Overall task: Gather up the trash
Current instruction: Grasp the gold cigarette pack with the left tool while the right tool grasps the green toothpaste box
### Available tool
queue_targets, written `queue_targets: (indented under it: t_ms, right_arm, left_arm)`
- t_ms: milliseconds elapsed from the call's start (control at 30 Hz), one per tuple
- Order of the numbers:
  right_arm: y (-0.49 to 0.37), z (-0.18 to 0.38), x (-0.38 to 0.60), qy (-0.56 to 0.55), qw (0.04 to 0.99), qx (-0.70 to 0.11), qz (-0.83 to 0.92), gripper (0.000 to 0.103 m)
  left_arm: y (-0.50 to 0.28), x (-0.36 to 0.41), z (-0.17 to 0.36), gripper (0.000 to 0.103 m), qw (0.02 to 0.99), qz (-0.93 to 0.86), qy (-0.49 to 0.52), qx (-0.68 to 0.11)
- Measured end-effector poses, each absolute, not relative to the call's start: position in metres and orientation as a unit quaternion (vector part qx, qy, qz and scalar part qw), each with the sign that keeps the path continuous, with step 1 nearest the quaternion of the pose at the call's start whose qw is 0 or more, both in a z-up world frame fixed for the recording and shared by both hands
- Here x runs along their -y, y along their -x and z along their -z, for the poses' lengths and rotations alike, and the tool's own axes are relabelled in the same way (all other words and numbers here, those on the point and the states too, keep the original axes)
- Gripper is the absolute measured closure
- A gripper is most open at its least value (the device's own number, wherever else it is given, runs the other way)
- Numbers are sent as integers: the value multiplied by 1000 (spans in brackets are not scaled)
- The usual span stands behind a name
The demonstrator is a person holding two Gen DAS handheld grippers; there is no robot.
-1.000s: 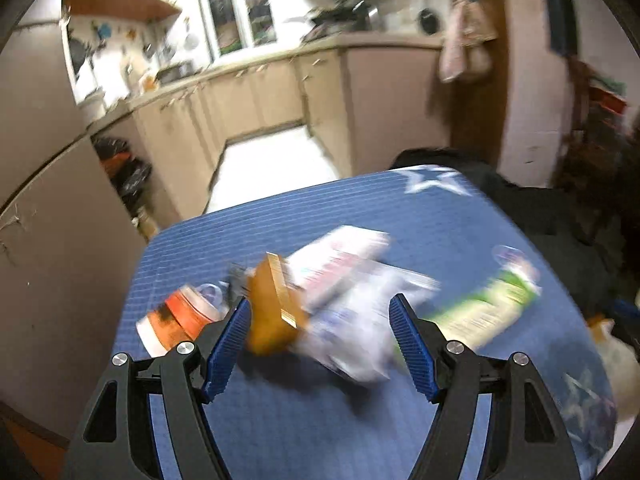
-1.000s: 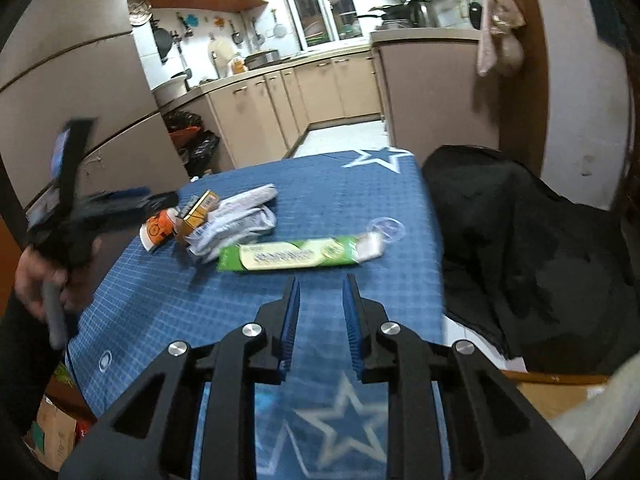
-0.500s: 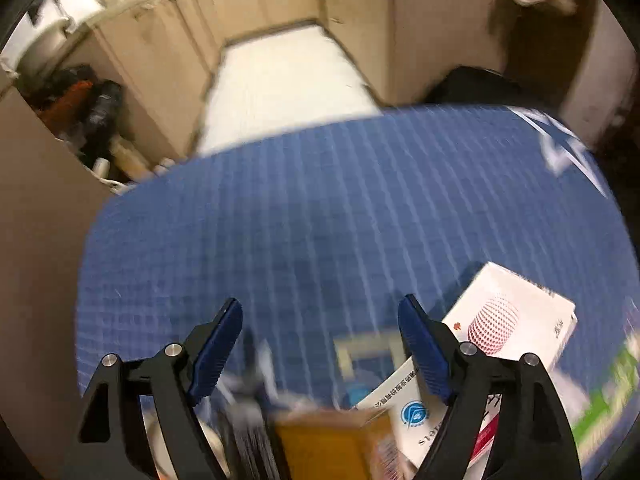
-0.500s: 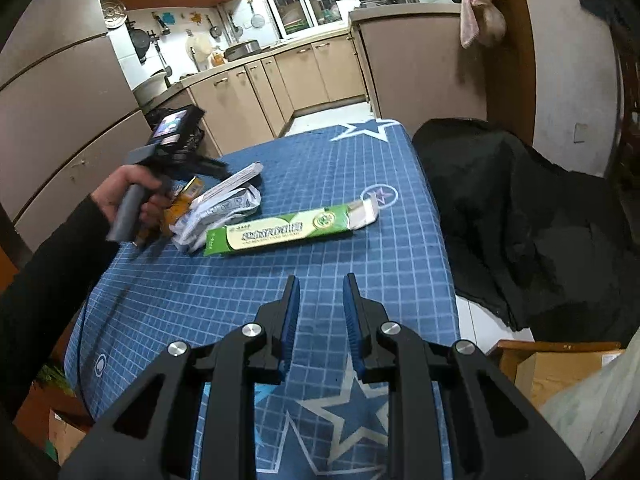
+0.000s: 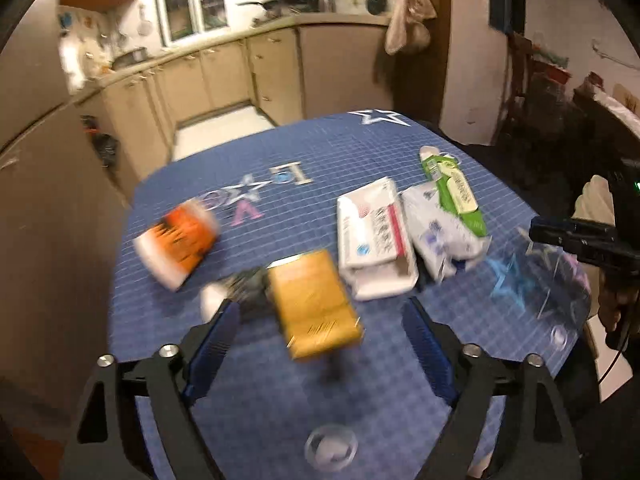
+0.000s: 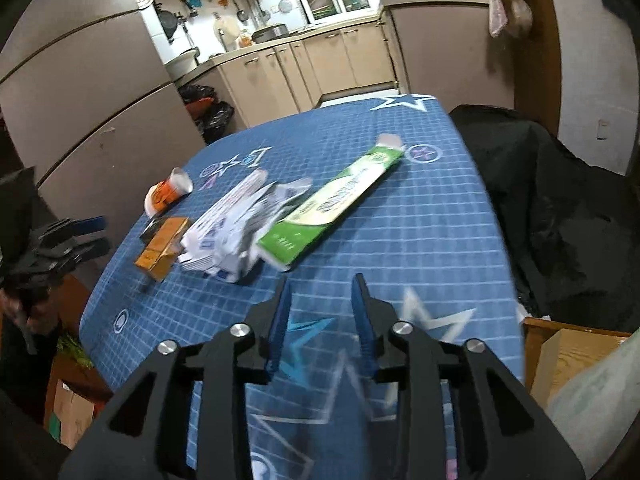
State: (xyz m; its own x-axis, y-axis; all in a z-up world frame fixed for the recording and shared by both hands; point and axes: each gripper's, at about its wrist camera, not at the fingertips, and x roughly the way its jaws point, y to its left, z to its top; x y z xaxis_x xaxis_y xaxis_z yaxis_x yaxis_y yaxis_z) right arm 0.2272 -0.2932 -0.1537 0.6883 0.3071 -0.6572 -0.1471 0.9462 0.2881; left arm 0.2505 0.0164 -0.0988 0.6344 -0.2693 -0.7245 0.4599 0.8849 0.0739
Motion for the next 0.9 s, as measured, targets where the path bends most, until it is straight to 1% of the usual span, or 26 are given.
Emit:
queue_targets:
  t_ms: [133, 200, 300, 367, 433, 467, 500, 633, 733, 800, 833, 900]
  right_arm:
    - [-224, 159, 266, -96, 913, -374, -134, 63]
    - [-223, 161, 252, -88, 911, -378, -141, 59]
    - [-219, 163, 237, -76, 910, -380, -149, 56]
    - [-218, 163, 230, -71, 911, -380, -146, 55]
    - [-217, 162, 228, -73, 914, -376, -133, 43]
    - [-216, 160, 230, -79, 917, -370, -124, 35]
    - [-217, 159, 233, -83, 919, -367, -117, 33]
    - [-225, 155, 247, -83, 924, -362, -88, 32]
    - [-238, 153, 253, -73, 927, -361, -67, 32]
    - [-253, 152, 258, -76, 927, -364, -54, 32]
    - [-258, 152, 259, -80, 926, -365, -51, 32]
    - [-274, 151, 265, -96, 924, -368, -43, 32]
  left_arm:
    - [-233, -40, 111, 16, 906, 154, -105, -379]
    - [-239, -46, 122, 16, 907, 149, -84, -385]
    - [-237, -51, 137, 16, 906, 167, -48, -387]
    - [-243, -42, 146, 16, 911, 171, -49, -373]
    - [-255, -30, 157, 16, 912, 159, -53, -374]
    - [-261, -26, 160, 16, 910, 165, -51, -377]
    - [-268, -20, 165, 16, 908, 166, -51, -381]
    - [-302, -6, 181, 16, 899, 138, -41, -415]
    - [-315, -3, 181, 17, 899, 124, -37, -419]
    - [-316, 2, 180, 32, 900, 125, -43, -414]
    - [-314, 3, 178, 46, 903, 124, -46, -409]
    - [-311, -1, 178, 46, 904, 129, -29, -406]
